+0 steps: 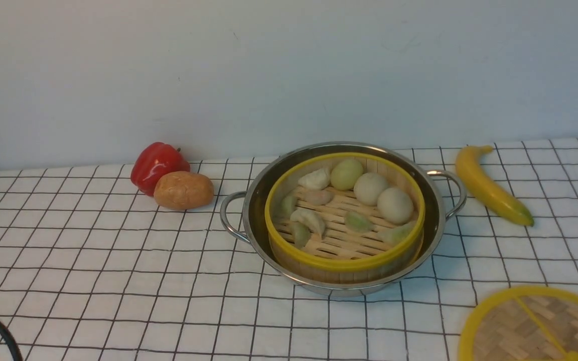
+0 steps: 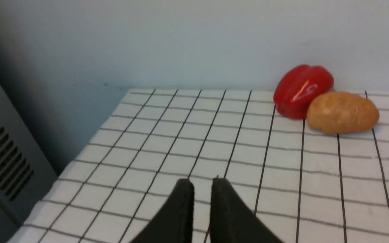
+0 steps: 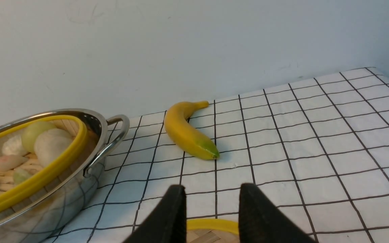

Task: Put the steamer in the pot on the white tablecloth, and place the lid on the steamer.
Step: 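Move the gripper down to the bamboo steamer lid and grasp its center knob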

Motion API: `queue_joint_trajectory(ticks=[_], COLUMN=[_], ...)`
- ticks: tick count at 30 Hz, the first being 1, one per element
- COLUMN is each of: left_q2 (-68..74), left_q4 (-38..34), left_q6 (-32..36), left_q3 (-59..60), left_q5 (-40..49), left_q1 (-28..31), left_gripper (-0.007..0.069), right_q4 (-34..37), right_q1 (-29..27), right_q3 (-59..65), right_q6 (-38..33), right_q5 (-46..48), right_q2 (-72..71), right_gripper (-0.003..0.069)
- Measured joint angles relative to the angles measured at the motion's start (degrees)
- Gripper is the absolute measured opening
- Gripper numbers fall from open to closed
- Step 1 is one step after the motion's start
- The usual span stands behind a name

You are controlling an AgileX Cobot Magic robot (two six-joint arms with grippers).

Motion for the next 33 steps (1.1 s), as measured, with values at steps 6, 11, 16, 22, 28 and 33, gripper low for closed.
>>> queue_joint_trajectory(ticks=[6, 11, 16, 22, 28, 33], left_q2=[-9.39, -16.31, -19.48, -19.88, -19.95, -19.95], left_q4=[0.88, 1.15, 1.15, 1.33, 1.33, -0.09], left_q6=[0.0, -0.22, -1.81, -2.74, -3.12, -2.67], left_q3=[6.4, 7.28, 7.46, 9.62, 9.59, 9.59], left_q5=[4.85, 9.41, 10.4, 10.55, 10.51, 10.09], left_q1=[-0.34, -2.24, -4.11, -6.06, -6.16, -6.16], left_gripper=[0.0085, 0.0085, 0.0095, 0.0095, 0.0104, 0.0108], right_q4=[0.0, 0.0, 0.0, 0.0, 0.0, -0.07], right_q1=[0.0, 0.0, 0.0, 0.0, 0.0, 0.0], right_q3=[0.0, 0.0, 0.0, 0.0, 0.0, 0.0], right_q6=[0.0, 0.0, 0.0, 0.0, 0.0, 0.0], right_q5=[0.0, 0.0, 0.0, -0.03, -0.03, -0.03], right_q2=[0.0, 0.0, 0.0, 0.0, 0.0, 0.0], right_gripper=[0.024, 0.024, 0.024, 0.024, 0.024, 0.024])
